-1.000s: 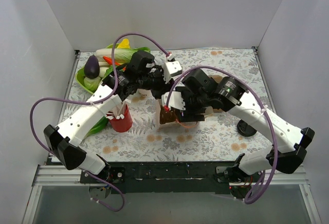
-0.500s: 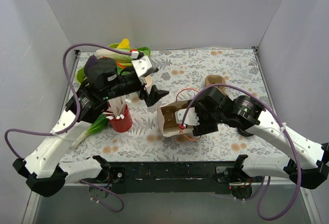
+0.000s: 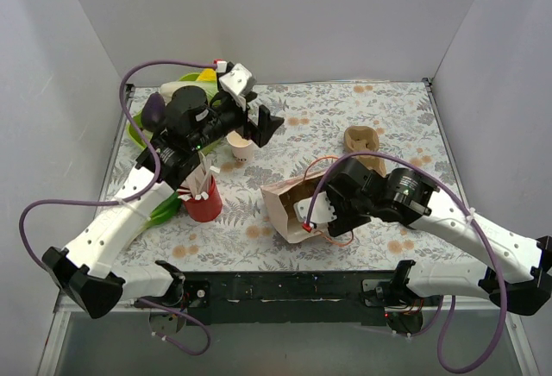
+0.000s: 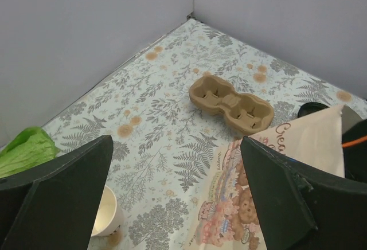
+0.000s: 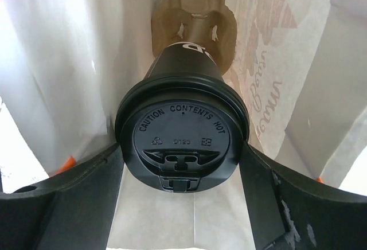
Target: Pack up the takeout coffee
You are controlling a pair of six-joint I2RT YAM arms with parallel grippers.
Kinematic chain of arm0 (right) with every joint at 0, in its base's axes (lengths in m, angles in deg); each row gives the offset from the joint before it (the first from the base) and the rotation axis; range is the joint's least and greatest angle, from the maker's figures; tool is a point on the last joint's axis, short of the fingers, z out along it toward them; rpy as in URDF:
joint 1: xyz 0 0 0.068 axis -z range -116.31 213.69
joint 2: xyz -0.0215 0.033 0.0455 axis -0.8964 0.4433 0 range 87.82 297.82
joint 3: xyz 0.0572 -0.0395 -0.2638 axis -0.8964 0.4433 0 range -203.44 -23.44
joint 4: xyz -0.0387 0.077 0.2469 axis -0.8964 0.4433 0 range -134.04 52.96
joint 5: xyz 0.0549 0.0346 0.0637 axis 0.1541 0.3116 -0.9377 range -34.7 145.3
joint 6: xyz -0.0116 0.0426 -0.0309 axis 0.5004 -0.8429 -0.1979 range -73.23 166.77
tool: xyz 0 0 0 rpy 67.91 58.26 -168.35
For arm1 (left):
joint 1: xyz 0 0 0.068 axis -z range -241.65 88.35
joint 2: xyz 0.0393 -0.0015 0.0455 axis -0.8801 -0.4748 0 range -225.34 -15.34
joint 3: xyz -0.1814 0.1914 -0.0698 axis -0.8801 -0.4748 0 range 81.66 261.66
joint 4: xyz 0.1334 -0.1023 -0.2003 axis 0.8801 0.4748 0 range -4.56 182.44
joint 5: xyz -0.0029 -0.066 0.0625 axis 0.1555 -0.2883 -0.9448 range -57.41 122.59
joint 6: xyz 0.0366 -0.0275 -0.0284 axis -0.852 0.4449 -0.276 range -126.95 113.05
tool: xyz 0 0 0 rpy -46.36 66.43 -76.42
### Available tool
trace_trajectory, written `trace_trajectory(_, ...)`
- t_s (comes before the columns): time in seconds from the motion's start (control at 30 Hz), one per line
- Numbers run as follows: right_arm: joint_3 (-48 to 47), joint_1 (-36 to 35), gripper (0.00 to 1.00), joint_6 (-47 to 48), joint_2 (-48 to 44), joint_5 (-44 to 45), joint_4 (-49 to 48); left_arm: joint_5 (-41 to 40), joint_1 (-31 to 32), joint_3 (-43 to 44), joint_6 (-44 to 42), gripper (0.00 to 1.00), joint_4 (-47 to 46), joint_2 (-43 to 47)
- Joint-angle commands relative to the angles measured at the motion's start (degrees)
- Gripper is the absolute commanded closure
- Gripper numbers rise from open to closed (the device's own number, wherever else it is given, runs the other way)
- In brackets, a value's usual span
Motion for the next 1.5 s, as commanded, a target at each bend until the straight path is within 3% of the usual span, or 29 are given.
trace_trajectory(0.0,0.15,-0.65,0.99,7.29,0.96,2.26,-4.27,1.7,-5.46,0.43,7.49,0.05,-4.61,-1.07)
trace_trajectory(0.3,2.95,-0.65,0.99,11.5,2.55,1.73,-10.42,4.43,-11.09,-2.03,11.63,0.05,-8.83,-2.75)
trace_trajectory(1.07,7.0,9.46,0.99,17.3,4.83,-8.9,-15.17,7.07,-11.35,-1.77,11.98,0.05,-7.43,-6.26)
trace_trajectory(1.47,7.35,11.57,0.99,20.03,7.03,-9.78,-17.19,6.81,-11.27,-0.63,12.16,0.05,-6.1,-7.23)
